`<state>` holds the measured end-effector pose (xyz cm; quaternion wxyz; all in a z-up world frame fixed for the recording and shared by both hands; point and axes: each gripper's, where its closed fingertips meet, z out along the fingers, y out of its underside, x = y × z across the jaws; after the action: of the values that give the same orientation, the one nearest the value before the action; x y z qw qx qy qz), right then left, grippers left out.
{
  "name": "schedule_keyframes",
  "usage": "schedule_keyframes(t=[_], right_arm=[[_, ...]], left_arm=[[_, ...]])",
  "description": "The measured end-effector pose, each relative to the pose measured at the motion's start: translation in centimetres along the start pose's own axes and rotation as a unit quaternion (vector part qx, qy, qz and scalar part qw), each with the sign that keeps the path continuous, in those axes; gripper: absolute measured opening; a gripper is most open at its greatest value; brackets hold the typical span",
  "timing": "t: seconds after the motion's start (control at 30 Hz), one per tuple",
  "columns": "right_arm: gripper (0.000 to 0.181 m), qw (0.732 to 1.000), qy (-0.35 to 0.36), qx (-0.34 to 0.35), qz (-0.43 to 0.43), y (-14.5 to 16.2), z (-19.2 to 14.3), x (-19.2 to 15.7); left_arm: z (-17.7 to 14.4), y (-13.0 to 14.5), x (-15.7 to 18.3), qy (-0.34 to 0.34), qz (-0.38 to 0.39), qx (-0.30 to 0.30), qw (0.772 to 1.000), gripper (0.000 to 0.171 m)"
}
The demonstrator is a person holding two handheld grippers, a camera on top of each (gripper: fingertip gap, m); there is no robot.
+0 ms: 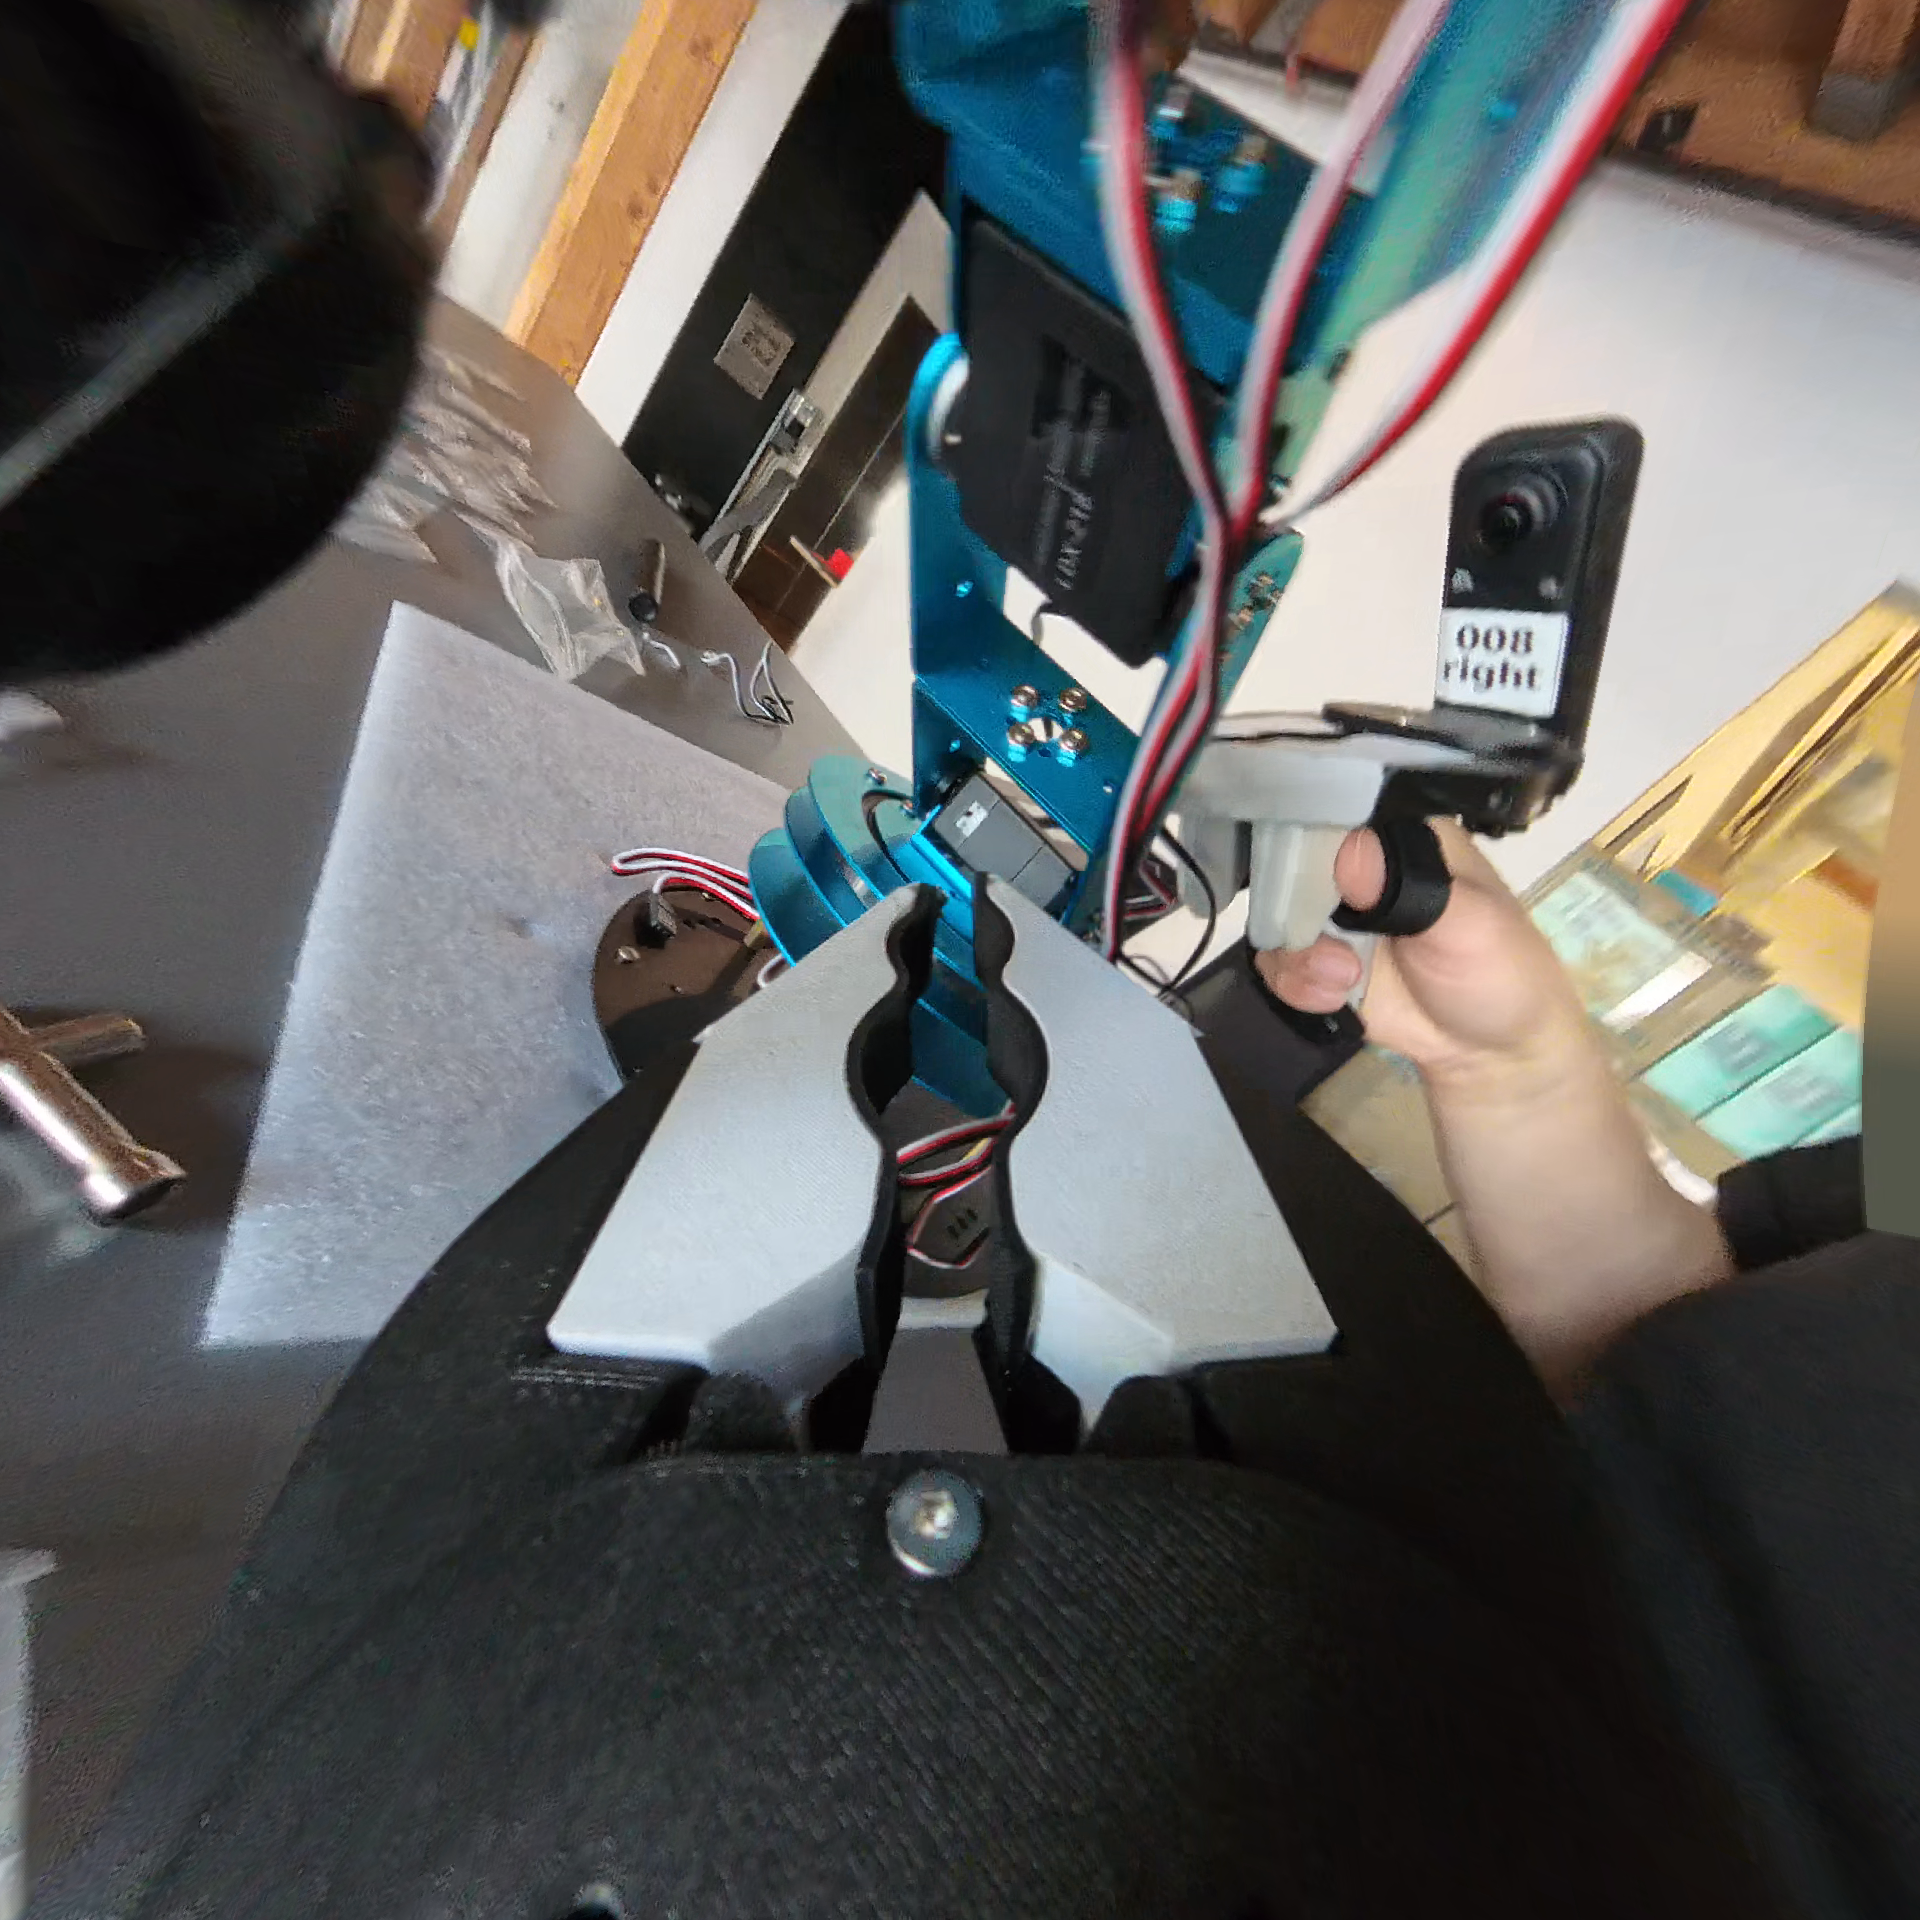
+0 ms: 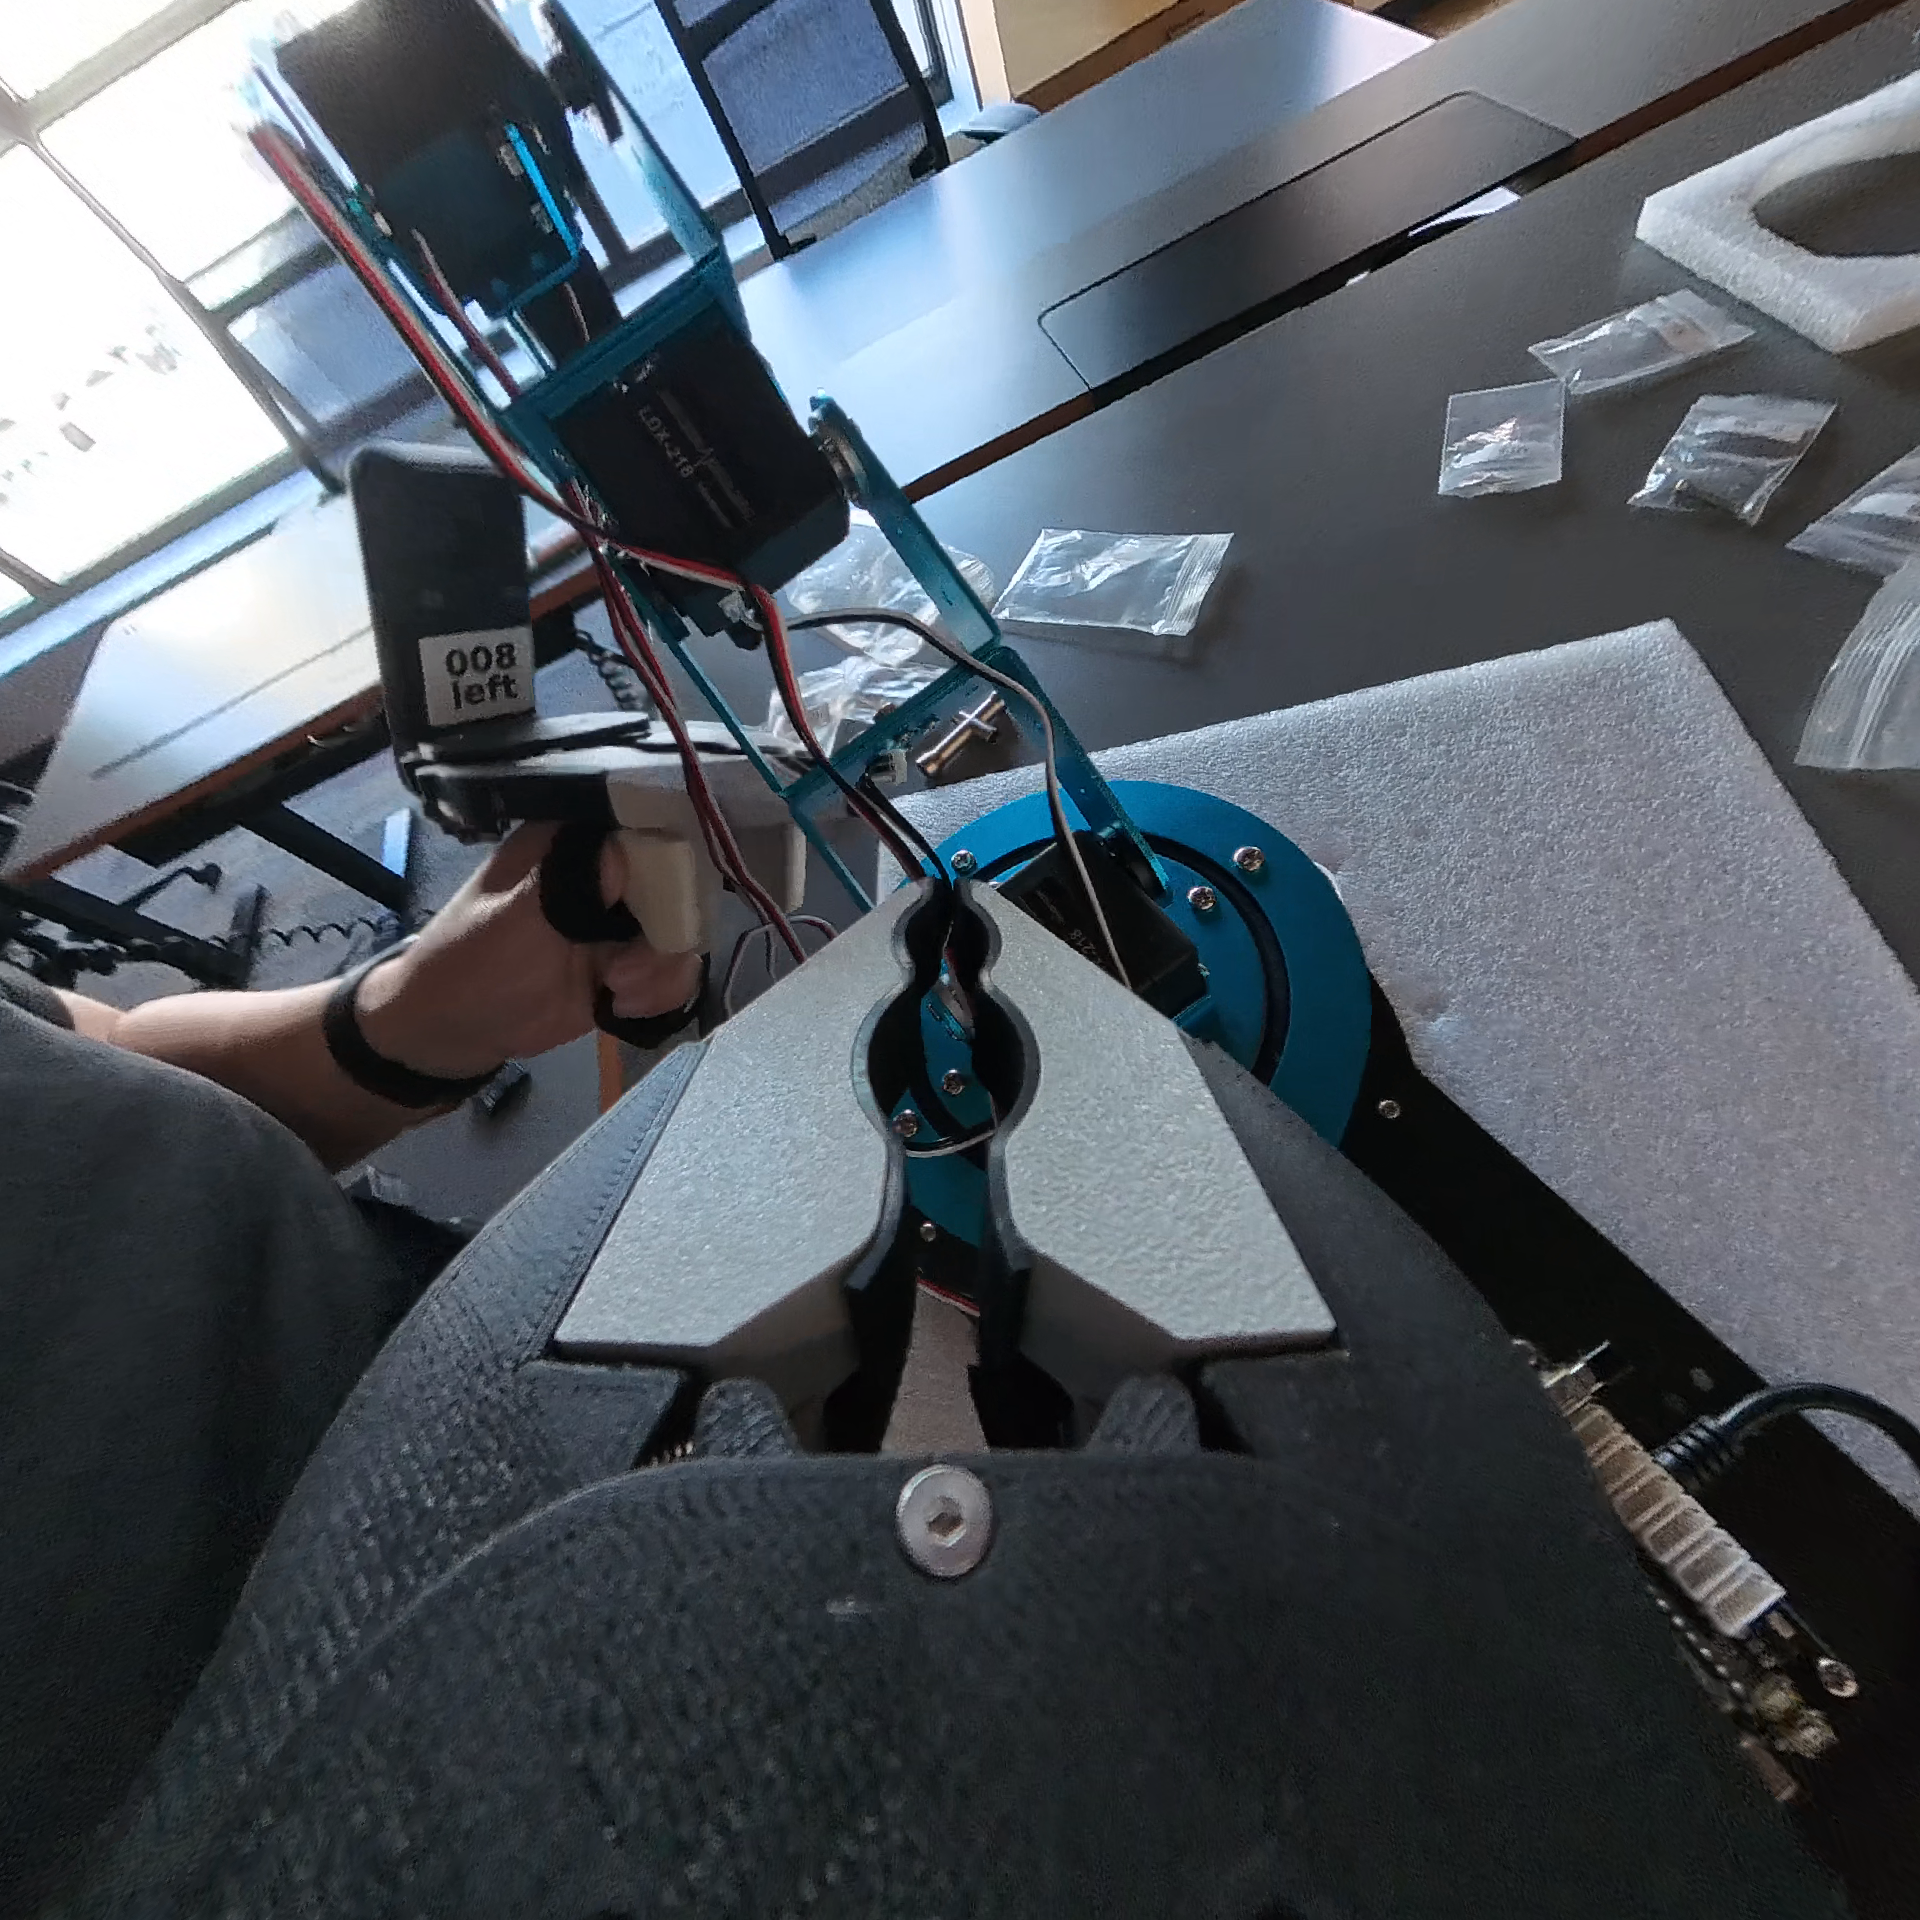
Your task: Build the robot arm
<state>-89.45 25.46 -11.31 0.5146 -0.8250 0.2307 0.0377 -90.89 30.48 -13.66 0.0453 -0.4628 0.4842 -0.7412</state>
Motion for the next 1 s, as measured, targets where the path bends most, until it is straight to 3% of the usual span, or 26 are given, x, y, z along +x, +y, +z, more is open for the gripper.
schedule_keyframes(t=[0.13,0.47,0.73,1.0], right_arm=[[0.0,0.999,-0.003,-0.021,-0.044,0.1,0.5,-0.3],[0.0,0.987,-0.002,-0.092,-0.133,0.2,1.4,0.0],[0.002,0.971,0.001,-0.133,-0.199,0.1,1.8,0.1],[0.012,0.963,-0.013,-0.172,-0.206,0.3,1.6,-0.2]], left_arm=[[0.6,-0.2,-0.1,0.003,-0.089,0.024,0.996,0.013],[0.6,0.0,-1.1,-0.013,-0.158,0.047,0.986,0.016],[0.5,0.1,-1.9,-0.026,-0.187,0.056,0.98,0.024],[0.1,0.8,-2.4,-0.041,-0.174,0.049,0.983,0.023]])
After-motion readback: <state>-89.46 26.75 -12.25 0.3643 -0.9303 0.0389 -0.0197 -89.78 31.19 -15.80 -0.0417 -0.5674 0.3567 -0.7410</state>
